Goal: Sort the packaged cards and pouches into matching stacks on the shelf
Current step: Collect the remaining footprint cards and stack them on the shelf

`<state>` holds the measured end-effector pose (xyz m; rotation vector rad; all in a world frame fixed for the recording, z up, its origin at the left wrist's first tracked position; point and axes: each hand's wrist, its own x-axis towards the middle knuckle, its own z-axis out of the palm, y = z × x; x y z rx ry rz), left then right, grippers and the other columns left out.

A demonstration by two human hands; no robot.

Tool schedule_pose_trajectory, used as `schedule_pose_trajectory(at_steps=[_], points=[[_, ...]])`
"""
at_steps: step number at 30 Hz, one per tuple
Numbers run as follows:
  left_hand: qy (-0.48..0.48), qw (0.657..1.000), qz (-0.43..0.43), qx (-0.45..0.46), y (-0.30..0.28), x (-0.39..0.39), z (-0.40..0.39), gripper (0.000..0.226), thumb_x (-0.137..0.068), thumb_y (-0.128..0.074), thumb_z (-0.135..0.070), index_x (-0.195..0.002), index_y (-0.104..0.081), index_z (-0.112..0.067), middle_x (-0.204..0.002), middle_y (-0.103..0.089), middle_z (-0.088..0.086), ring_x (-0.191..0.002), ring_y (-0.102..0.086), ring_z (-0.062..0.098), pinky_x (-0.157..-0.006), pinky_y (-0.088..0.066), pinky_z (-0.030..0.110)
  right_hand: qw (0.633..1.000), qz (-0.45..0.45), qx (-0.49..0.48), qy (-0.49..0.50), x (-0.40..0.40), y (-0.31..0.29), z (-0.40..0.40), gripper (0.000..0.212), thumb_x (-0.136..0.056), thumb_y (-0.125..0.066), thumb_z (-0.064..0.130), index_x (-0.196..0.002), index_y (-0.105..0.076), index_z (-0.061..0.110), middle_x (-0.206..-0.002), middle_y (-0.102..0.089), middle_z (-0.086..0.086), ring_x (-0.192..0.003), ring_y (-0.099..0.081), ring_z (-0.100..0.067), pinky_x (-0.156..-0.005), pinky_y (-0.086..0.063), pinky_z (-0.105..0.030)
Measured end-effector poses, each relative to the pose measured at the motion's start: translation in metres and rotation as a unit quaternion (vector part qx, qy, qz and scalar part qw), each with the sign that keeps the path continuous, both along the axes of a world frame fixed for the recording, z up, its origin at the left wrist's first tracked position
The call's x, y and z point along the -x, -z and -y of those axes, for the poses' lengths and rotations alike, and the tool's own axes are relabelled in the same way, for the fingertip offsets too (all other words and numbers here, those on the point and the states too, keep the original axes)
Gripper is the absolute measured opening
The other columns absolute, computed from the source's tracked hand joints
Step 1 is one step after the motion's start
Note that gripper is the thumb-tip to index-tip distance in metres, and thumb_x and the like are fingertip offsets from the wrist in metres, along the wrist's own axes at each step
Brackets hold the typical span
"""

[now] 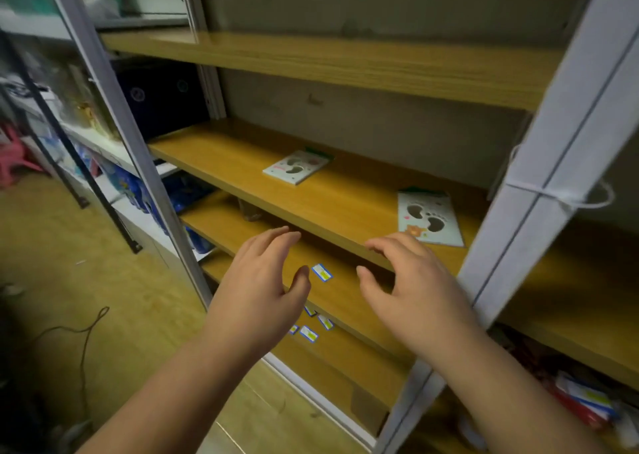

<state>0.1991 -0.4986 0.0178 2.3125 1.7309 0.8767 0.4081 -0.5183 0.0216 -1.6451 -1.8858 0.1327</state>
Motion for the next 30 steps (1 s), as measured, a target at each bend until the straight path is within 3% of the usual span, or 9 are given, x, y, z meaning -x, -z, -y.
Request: schedule_pose_trajectory(at_steps=[4, 10, 15, 18, 21, 23, 25, 27, 30], points=[[-0.007, 1.0, -0.016, 0.006, -0.008, 0.018, -0.056, 0.056, -0.093, -0.052, -0.044, -0.146, -0.048, -0.024, -0.148, -0.05, -0.007, -0.139, -0.038, 0.012, -0.11, -0.034, 0.033, 1.0, -0.017, 0.014, -0.002, 0.018, 0.002, -0.06, 0.04, -0.093, -0.056, 0.042, -0.132, -0.057, 0.029, -0.127, -0.055, 0.014, -0.117, -0.048, -0.007, -0.098, -0.045, -0.029], [-0.006, 0.999, -0.033, 0.026, -0.012, 0.035, -0.133, 0.058, -0.094, -0.046, -0.056, -0.145, -0.048, -0.029, -0.151, -0.046, -0.01, -0.14, -0.035, 0.01, -0.105, -0.028, 0.026, 0.999, -0.032, 0.02, 0.013, 0.035, -0.005, -0.125, 0.04, -0.092, -0.055, 0.043, -0.129, -0.059, 0.029, -0.125, -0.056, 0.013, -0.116, -0.049, -0.009, -0.097, -0.046, -0.031], [0.046, 0.997, -0.015, 0.068, 0.003, 0.041, -0.209, 0.058, -0.093, -0.046, -0.062, -0.144, -0.048, -0.034, -0.15, -0.047, -0.012, -0.137, -0.039, 0.011, -0.104, -0.039, 0.032, 0.989, -0.136, 0.057, 0.015, 0.05, 0.007, -0.16, 0.031, -0.089, -0.063, 0.038, -0.119, -0.065, 0.031, -0.114, -0.058, 0.018, -0.106, -0.054, -0.001, -0.092, -0.05, -0.029], [0.076, 0.988, -0.001, 0.131, 0.017, 0.047, -0.26, 0.059, -0.091, -0.051, -0.061, -0.143, -0.05, -0.034, -0.153, -0.045, -0.007, -0.137, -0.04, 0.018, -0.107, -0.041, 0.04, 0.989, -0.132, 0.052, 0.037, 0.06, 0.014, -0.177, 0.03, -0.089, -0.063, 0.038, -0.119, -0.065, 0.032, -0.113, -0.057, 0.02, -0.105, -0.053, 0.002, -0.092, -0.049, -0.025], [0.066, 0.987, -0.058, 0.134, 0.029, 0.045, -0.306, 0.068, -0.091, -0.045, -0.068, -0.147, -0.046, -0.03, -0.158, -0.039, 0.001, -0.141, -0.035, 0.026, -0.112, -0.034, 0.044, 0.988, -0.122, 0.053, 0.084, 0.067, 0.016, -0.191, 0.033, -0.09, -0.06, 0.041, -0.122, -0.063, 0.033, -0.116, -0.055, 0.021, -0.109, -0.052, 0.002, -0.093, -0.049, -0.027], [0.03, 0.982, -0.128, 0.137, 0.029, 0.039, -0.334, 0.084, -0.087, -0.032, -0.079, -0.154, -0.031, -0.028, -0.16, -0.035, 0.011, -0.143, -0.032, 0.033, -0.115, -0.029, 0.046, 0.984, -0.119, 0.053, 0.121, 0.071, 0.015, -0.199, 0.034, -0.09, -0.059, 0.043, -0.124, -0.061, 0.036, -0.117, -0.053, 0.024, -0.109, -0.05, 0.004, -0.09, -0.05, -0.026], [0.022, 0.964, -0.213, 0.157, 0.029, 0.032, -0.356, 0.097, -0.082, -0.022, -0.086, -0.158, -0.014, -0.027, -0.16, -0.033, 0.018, -0.145, -0.03, 0.038, -0.115, -0.03, 0.047, 0.98, -0.114, 0.046, 0.155, 0.076, 0.016, -0.207, 0.034, -0.09, -0.059, 0.043, -0.124, -0.061, 0.036, -0.115, -0.052, 0.025, -0.097, -0.05, 0.007, -0.082, -0.047, -0.022], [0.044, 0.952, -0.26, 0.154, 0.032, 0.03, -0.366, 0.1, -0.08, -0.019, -0.088, -0.158, -0.008, -0.028, -0.155, -0.038, 0.022, -0.141, -0.035, 0.041, -0.112, -0.036, 0.048, 0.977, -0.104, 0.042, 0.184, 0.084, 0.018, -0.211, 0.034, -0.091, -0.06, 0.043, -0.124, -0.061, 0.036, -0.114, -0.052, 0.025, -0.09, -0.05, 0.008, -0.078, -0.043, -0.02], [0.072, 0.952, -0.27, 0.124, 0.03, 0.037, -0.377, 0.107, -0.074, -0.026, -0.093, -0.156, -0.012, -0.026, -0.144, -0.049, 0.024, -0.129, -0.047, 0.041, -0.102, -0.043, 0.046, 0.968, -0.102, 0.05, 0.223, 0.095, 0.02, -0.21, 0.037, -0.09, -0.057, 0.045, -0.126, -0.059, 0.038, -0.118, -0.052, 0.026, -0.109, -0.05, 0.005, -0.089, -0.049, -0.027]])
